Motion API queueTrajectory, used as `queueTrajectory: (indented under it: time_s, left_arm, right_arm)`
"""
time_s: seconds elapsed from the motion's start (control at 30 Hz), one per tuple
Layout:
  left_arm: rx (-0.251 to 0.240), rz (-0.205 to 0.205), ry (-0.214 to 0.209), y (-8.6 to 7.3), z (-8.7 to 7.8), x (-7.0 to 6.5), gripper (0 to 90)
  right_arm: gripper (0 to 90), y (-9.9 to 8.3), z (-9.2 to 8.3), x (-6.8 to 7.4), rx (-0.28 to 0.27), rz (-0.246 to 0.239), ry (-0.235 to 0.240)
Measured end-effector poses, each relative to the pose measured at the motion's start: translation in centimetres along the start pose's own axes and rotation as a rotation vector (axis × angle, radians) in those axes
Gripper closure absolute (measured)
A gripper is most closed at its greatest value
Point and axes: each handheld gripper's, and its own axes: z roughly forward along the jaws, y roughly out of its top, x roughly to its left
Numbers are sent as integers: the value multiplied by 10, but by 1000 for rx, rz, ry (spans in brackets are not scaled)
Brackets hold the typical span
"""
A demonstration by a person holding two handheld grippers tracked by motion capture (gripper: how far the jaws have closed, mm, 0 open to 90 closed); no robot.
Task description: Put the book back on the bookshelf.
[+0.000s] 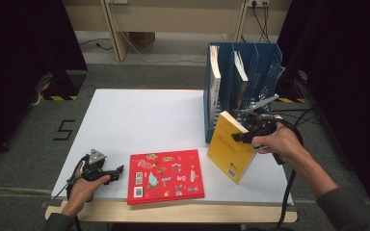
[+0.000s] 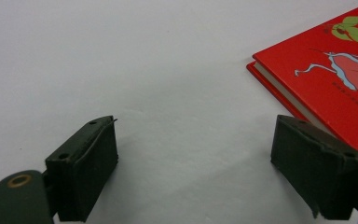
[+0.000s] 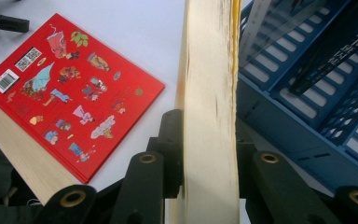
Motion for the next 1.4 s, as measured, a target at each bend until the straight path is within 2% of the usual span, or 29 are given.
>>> queueTrajectory:
  time_s: [0.13,0.17,0.27,0.33,0.4,0.57,0.7,0.73,0.77,0.83,0.87,0.97,1.17,1.37,1.4]
  left_arm:
    - [2,0,0,0,0,0,134]
    - [2,0,1,0,0,0,134]
    - [2,0,1,0,0,0,133]
    - [0,0,0,0,0,0,133]
    - [-1,-2,0,0,0,0,133]
    - [1,-2,2,0,0,0,132]
    - [2,-3,1,0,0,0,132]
    - [3,-2,2,0,0,0,132]
    - [3,-2,2,0,0,0,131]
    - [2,-3,1,0,0,0,131]
    - [3,-2,1,0,0,0,131]
    - [3,-2,2,0,0,0,131]
    - [2,-3,2,1,1,0,130]
    - [4,-5,2,1,1,0,128]
    - [4,-5,2,1,1,0,128]
  right_arm:
    - [751,-2,-2,-1,-11,7,-1]
    - [752,-3,-6,-1,-20,-5,-5]
    - [752,-2,-11,-3,-30,0,-17]
    - [752,-3,-26,-9,-64,20,-42]
    - [753,-4,-32,-10,-83,32,-55]
    - [752,-4,-66,-24,-126,83,-84]
    - [752,-1,-93,-36,-188,115,-128]
    - [752,-1,-99,-39,-200,136,-134]
    - [752,-1,-99,-39,-200,136,-134]
    - [752,1,-113,-50,-250,162,-157]
    - [752,1,-113,-50,-250,162,-157]
    - [752,4,-124,-67,-317,205,-195]
    - [752,12,-123,-85,-350,233,-242]
    - [752,31,-111,-105,-407,249,-267]
    - [752,31,-111,-105,-407,249,-267]
